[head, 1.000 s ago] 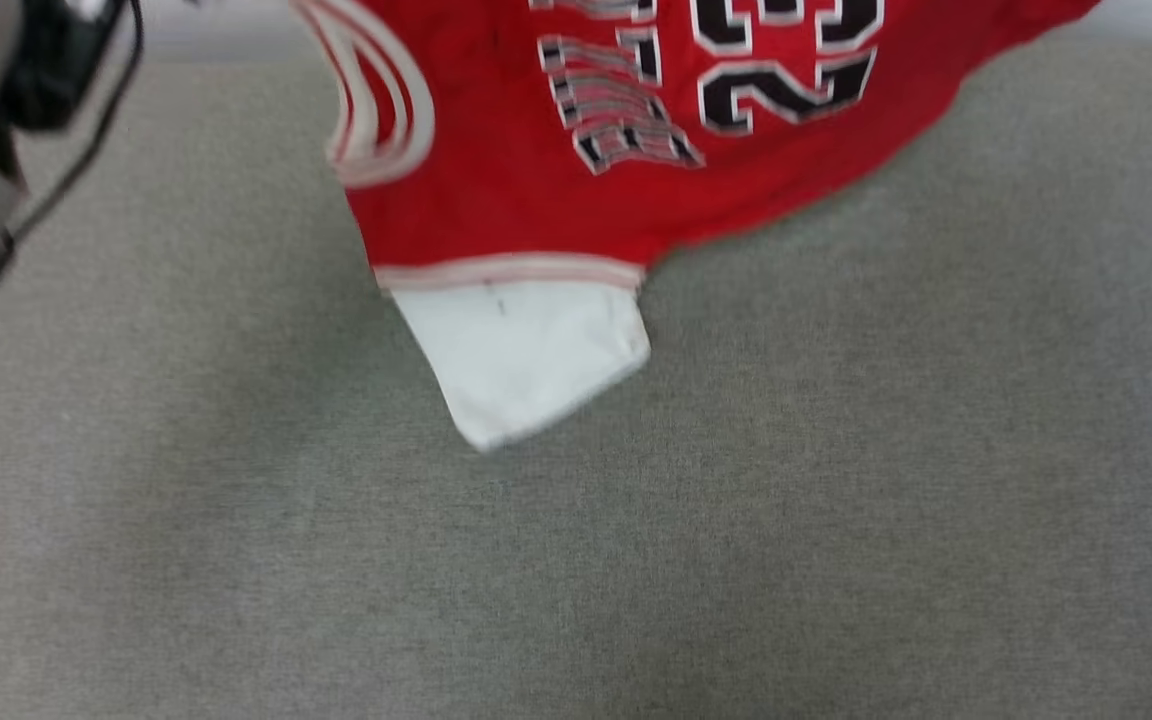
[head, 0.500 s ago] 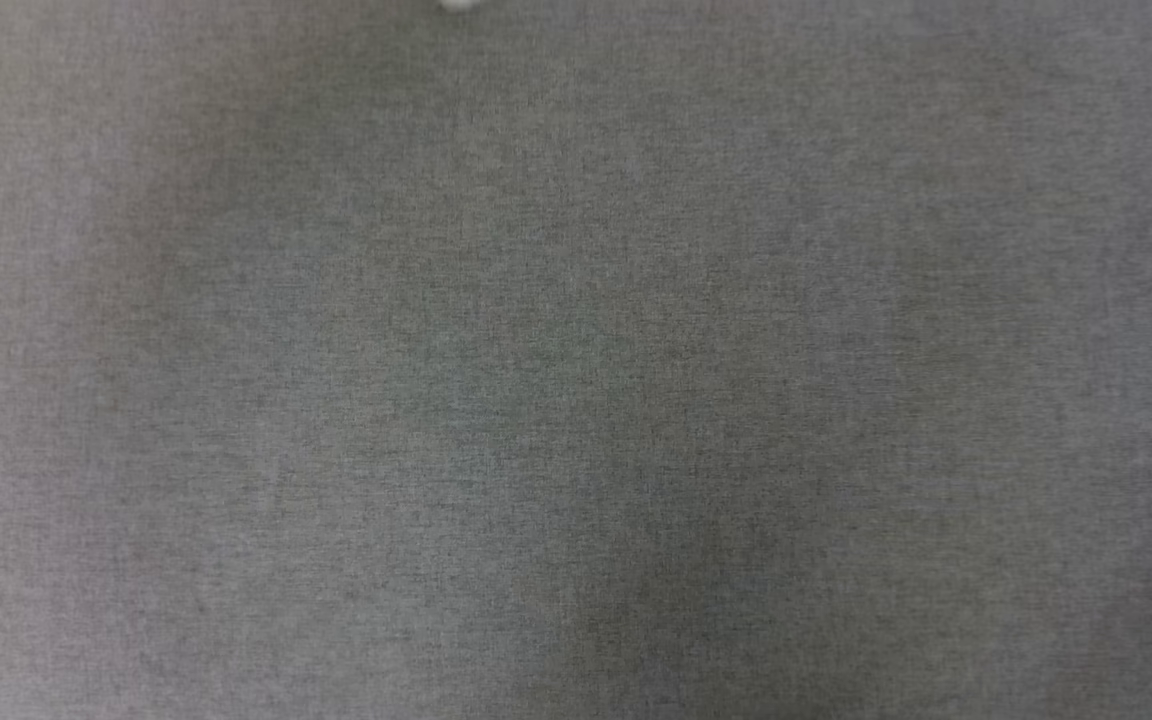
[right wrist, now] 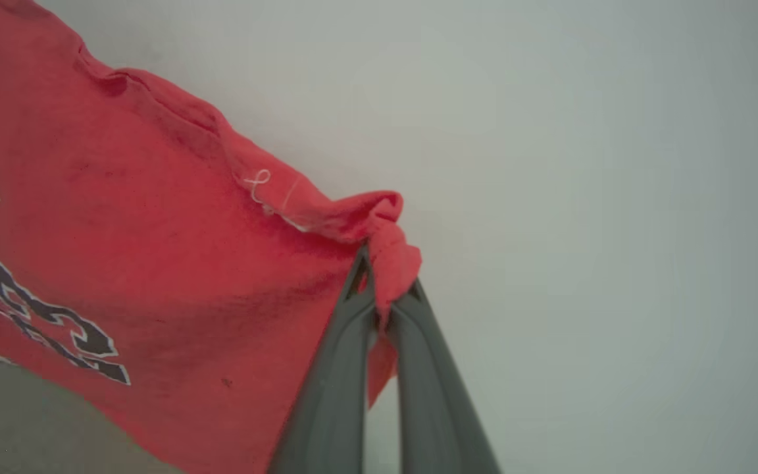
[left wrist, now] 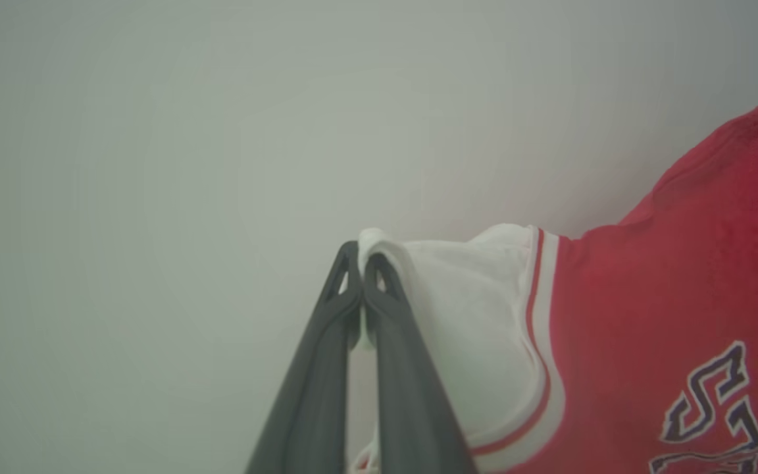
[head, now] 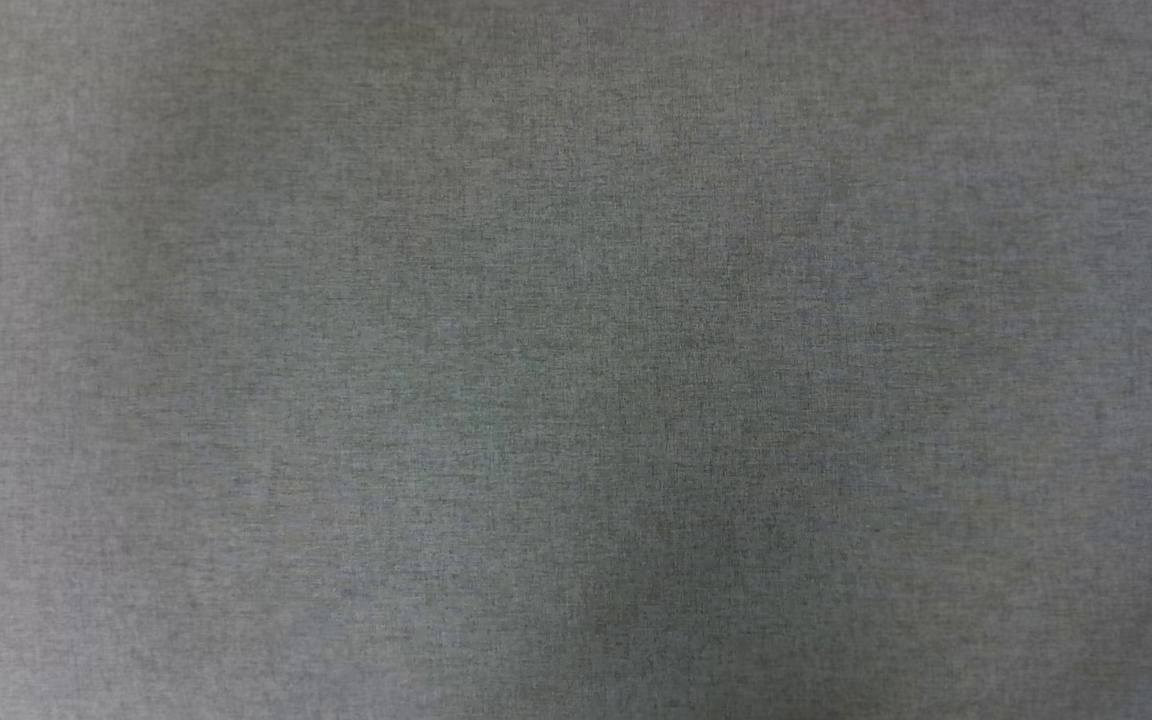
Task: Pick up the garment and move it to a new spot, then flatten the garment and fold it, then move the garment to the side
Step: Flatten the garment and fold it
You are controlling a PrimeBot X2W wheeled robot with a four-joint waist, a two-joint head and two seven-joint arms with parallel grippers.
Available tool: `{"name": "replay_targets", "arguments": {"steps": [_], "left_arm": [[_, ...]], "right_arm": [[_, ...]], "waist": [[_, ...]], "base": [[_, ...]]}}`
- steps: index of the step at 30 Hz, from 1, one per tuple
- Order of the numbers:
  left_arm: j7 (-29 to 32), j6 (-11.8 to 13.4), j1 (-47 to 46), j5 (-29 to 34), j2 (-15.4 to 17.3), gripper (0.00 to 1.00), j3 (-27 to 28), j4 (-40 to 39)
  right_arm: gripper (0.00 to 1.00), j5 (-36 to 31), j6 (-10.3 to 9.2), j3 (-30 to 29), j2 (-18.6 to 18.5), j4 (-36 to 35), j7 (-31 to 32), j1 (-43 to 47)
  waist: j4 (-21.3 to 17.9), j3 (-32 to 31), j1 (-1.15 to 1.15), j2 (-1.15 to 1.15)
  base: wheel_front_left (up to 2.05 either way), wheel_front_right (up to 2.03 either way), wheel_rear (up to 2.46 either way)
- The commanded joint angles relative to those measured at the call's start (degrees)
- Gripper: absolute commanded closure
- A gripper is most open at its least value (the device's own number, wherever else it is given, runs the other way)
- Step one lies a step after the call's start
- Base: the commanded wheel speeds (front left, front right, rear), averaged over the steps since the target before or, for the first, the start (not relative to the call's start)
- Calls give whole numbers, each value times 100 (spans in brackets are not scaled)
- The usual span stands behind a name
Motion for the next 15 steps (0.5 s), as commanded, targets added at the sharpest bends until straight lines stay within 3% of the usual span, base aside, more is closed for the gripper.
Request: {"name": "replay_targets", "arguments": {"steps": [1, 7, 15], "left_arm": [[-82, -16, 294, -63, -15, 100, -34, 101], [-281, 6, 1448, -295, -104, 100, -71, 211], [-352, 225, 3491, -498, 183, 100, 102, -537]], "right_arm": [[100, 85, -6, 87, 63, 80, -83, 296], [100, 427, -6, 342, 122, 246, -444, 1328], [100, 785, -6, 759, -30, 39, -876, 2777]], "waist": [[2, -6, -1, 0], [13, -129, -1, 0], [60, -595, -1, 0]], "base": [[0, 0, 0], [0, 0, 0], [0, 0, 0]]}}
